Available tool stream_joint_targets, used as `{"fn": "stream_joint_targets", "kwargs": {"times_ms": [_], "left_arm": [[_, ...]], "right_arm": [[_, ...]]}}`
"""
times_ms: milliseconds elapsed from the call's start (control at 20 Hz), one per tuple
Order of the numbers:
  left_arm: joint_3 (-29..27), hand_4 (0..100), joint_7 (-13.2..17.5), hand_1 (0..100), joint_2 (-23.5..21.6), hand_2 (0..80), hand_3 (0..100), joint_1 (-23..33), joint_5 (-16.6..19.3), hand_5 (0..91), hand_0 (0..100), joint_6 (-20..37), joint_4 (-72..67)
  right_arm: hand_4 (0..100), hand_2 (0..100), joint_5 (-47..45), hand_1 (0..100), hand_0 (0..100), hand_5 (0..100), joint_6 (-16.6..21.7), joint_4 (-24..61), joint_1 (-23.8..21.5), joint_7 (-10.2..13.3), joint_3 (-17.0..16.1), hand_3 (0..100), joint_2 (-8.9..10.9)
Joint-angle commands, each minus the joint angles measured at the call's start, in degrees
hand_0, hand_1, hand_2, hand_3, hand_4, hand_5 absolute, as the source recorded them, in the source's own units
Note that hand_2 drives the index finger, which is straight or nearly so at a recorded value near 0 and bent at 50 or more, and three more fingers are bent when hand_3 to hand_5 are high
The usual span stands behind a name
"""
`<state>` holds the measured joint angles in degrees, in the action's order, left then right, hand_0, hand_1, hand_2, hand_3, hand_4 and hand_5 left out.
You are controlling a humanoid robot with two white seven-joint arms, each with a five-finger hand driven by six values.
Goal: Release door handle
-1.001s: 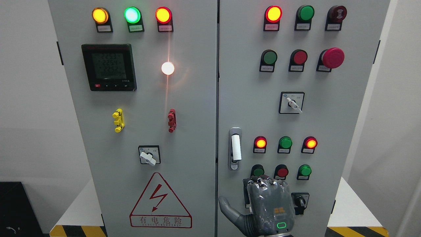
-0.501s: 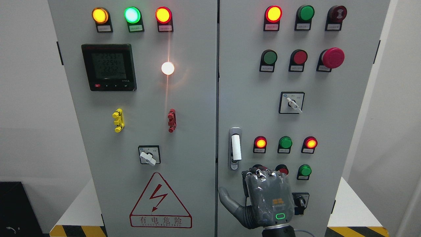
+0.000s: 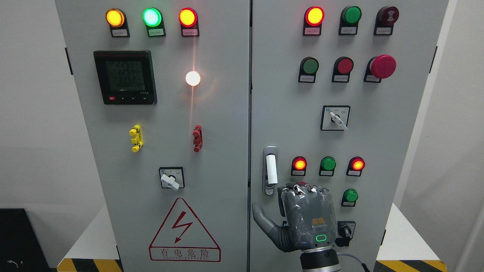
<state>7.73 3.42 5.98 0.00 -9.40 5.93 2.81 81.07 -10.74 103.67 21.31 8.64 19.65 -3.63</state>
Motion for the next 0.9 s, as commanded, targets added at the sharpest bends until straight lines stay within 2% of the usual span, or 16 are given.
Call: {"fn": "stream_joint_targets", "kwargs": {"times_ms": [0, 250, 851], "left_arm": [[0.0, 0, 0.01, 56, -0.09, 0.0, 0, 0.44, 0.0, 0.0, 12, 0.05, 0.0], [0.0, 0, 0.01, 56, 0.0, 0.0, 0, 0.44, 0.0, 0.0, 12, 0.05, 0.0], [0.0, 0, 0.01, 56, 0.0, 0.0, 0, 0.44, 0.0, 0.0, 12, 0.05, 0.0]], "right_arm": [[98, 98, 0.06, 28, 29, 100, -0.16, -1.89, 1.53, -0.37, -0.31, 100, -0.33], [98, 98, 0.06, 28, 30, 100, -0.95, -3.47, 2.42, -0.29, -1.54, 100, -1.47], [98, 98, -0.03, 29, 30, 100, -1.04, -4.18, 3.56, -0.46, -2.25, 100, -1.56]]}}
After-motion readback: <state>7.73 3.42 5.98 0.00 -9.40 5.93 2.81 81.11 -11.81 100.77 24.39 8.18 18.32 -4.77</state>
